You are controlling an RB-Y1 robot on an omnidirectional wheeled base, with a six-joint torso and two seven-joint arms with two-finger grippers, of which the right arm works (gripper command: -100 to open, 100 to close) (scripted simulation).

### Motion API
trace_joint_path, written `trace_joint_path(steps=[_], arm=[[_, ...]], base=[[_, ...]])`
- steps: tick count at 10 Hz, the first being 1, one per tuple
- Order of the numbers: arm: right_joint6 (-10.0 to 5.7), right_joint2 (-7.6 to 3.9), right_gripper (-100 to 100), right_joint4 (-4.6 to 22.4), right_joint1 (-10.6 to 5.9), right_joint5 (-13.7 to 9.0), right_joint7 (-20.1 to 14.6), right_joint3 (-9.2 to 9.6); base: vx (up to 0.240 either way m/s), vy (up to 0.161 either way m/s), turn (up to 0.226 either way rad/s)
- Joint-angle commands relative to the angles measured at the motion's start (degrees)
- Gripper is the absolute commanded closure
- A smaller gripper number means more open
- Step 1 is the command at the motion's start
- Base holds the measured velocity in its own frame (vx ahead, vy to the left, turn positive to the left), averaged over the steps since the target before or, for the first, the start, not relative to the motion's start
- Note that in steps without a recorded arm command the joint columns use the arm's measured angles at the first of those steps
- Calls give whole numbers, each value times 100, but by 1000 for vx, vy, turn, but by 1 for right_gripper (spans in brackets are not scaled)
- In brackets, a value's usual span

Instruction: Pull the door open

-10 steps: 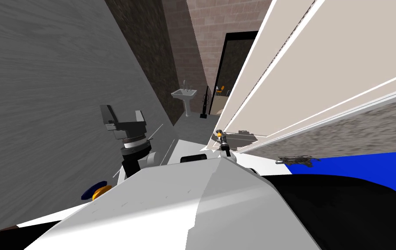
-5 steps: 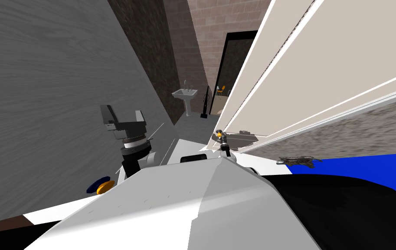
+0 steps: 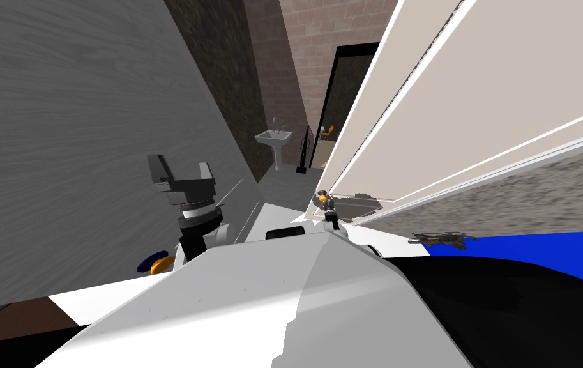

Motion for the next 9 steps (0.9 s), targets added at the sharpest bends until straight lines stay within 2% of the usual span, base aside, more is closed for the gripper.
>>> trace_joint_path(steps=[1,2,3,6,7,9], arm=[[-1,81,100,-98,-33,-97,-286,156],[-1,81,100,-98,-33,-97,-302,156],[1,65,100,-81,-49,-211,-514,220],[1,65,100,-11,-49,-211,-540,220],[2,49,100,-65,-65,-325,-779,284],[2,49,100,-65,-65,-325,-779,284]], base=[[-47,-8,72],[-30,-13,13],[-40,-16,70],[-19,-7,8],[-20,-3,29],[-21,-10,39]])
